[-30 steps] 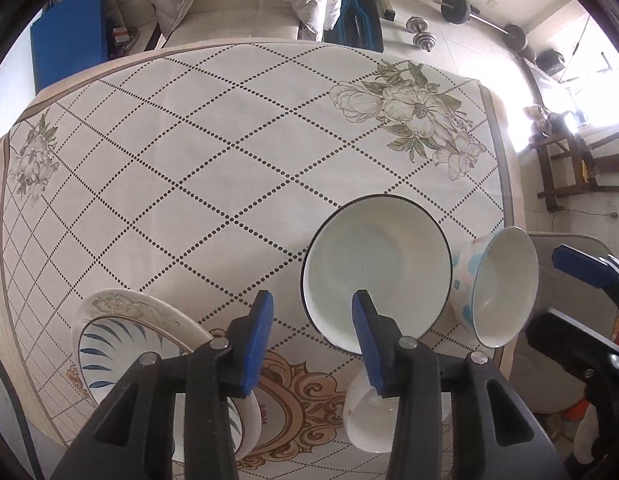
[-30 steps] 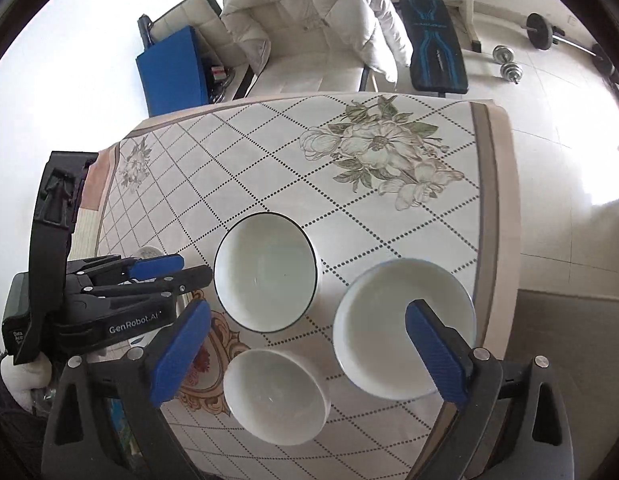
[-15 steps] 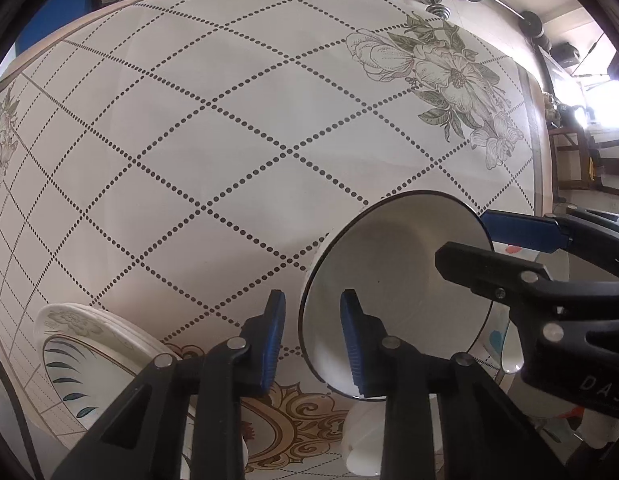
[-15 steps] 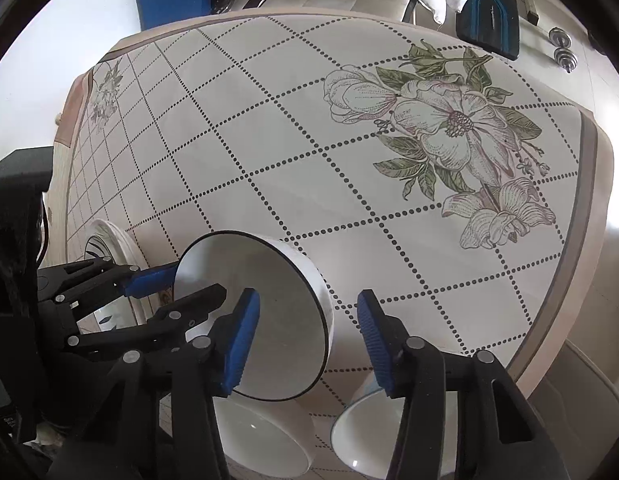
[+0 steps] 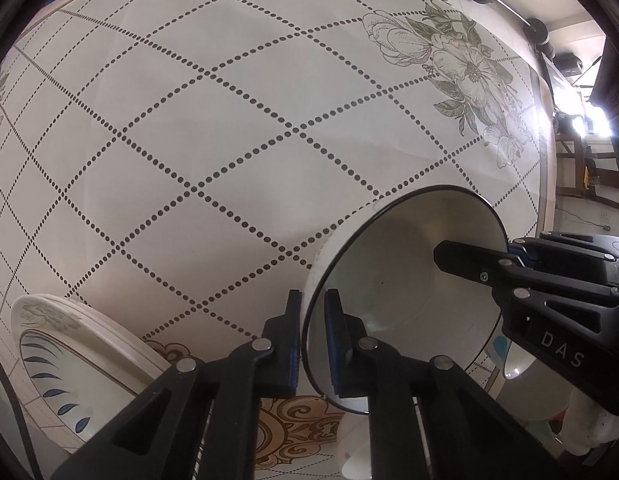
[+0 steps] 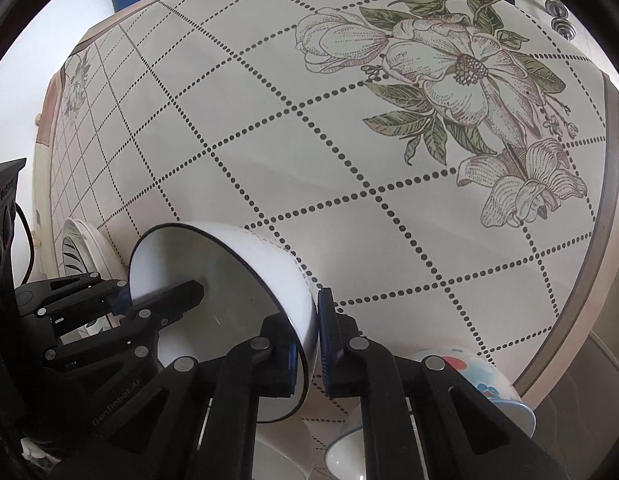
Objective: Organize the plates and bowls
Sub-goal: 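Grasp the rim of the black-rimmed white bowl with both grippers, then carry the black-rimmed bowl with both grippers and lower it into the white bowl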
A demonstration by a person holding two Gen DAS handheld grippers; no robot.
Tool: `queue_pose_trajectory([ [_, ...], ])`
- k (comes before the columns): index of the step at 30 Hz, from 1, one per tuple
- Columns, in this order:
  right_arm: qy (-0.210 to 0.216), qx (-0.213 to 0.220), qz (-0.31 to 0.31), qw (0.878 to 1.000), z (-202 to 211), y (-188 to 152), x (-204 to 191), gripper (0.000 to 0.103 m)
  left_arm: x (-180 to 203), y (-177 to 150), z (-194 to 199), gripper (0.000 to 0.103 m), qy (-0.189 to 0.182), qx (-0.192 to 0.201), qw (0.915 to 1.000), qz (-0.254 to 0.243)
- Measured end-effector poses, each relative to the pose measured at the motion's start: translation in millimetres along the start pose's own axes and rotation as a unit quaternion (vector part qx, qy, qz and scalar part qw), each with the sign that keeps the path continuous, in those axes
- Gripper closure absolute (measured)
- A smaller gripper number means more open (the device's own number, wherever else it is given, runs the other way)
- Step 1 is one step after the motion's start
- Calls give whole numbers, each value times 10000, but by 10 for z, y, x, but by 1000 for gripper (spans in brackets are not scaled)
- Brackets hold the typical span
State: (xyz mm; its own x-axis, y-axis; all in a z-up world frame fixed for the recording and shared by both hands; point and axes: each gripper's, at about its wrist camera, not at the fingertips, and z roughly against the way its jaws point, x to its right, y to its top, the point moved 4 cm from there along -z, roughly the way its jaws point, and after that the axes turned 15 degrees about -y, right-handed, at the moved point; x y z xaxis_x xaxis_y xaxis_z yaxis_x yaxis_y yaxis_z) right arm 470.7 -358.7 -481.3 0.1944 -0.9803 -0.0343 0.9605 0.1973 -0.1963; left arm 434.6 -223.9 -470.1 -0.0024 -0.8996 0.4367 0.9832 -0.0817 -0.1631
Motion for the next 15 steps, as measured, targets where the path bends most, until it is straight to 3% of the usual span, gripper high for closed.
queue_pose_trajectory([
  [7,287,-24,-300,9991,21,-30,-8,94,113,138,145,94,180,8,9998,-130],
  [15,396,135,-425,9982,318,-118,101,94,323,97,426,94,200,141,9990,-374],
])
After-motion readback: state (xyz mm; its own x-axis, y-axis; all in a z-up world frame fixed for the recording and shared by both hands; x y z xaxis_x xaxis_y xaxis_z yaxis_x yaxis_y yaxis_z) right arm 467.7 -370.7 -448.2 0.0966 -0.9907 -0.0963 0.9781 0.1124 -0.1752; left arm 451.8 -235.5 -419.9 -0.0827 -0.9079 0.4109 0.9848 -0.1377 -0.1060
